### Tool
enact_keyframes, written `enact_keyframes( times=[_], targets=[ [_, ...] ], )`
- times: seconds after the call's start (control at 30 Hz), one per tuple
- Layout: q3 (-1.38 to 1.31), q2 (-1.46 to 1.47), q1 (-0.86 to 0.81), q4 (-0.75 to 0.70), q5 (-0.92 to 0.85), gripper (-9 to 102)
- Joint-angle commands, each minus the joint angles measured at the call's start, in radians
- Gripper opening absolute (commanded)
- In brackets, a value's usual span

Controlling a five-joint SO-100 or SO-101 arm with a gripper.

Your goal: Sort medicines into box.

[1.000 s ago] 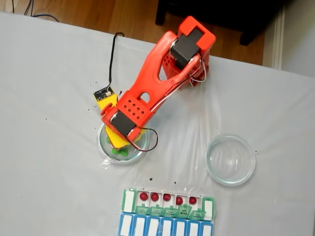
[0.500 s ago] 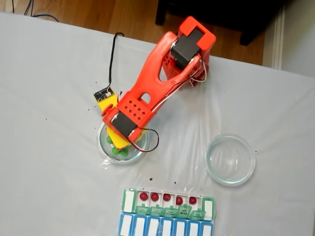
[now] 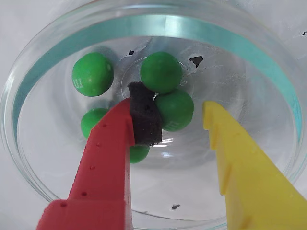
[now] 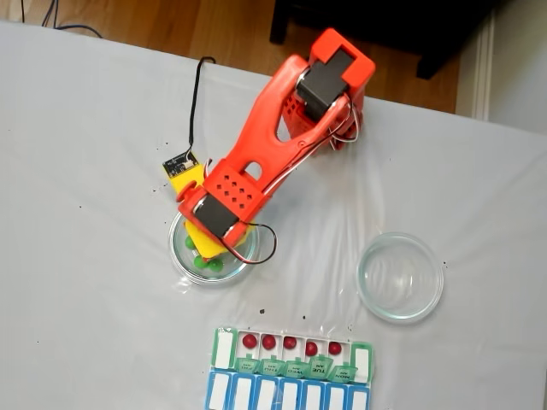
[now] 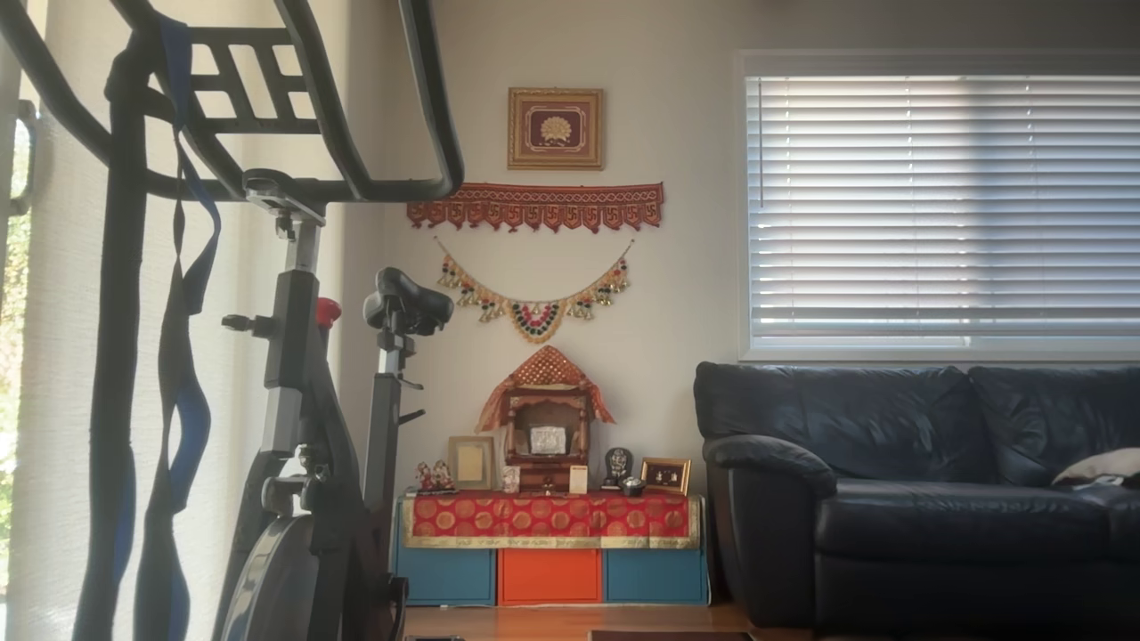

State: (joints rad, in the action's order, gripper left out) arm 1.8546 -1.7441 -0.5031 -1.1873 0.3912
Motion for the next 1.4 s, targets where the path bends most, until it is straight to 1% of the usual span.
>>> enact_keyframes(
  times=[0.0, 0.8, 1.37],
  targets=[
    [-0.012, -0.021, 0.011, 0.005, 0.011, 16],
    [-0.002, -0.025, 0.002, 0.008, 0.017, 13],
    [0.0, -0.028, 0.012, 0.012, 0.012, 7]
  ],
)
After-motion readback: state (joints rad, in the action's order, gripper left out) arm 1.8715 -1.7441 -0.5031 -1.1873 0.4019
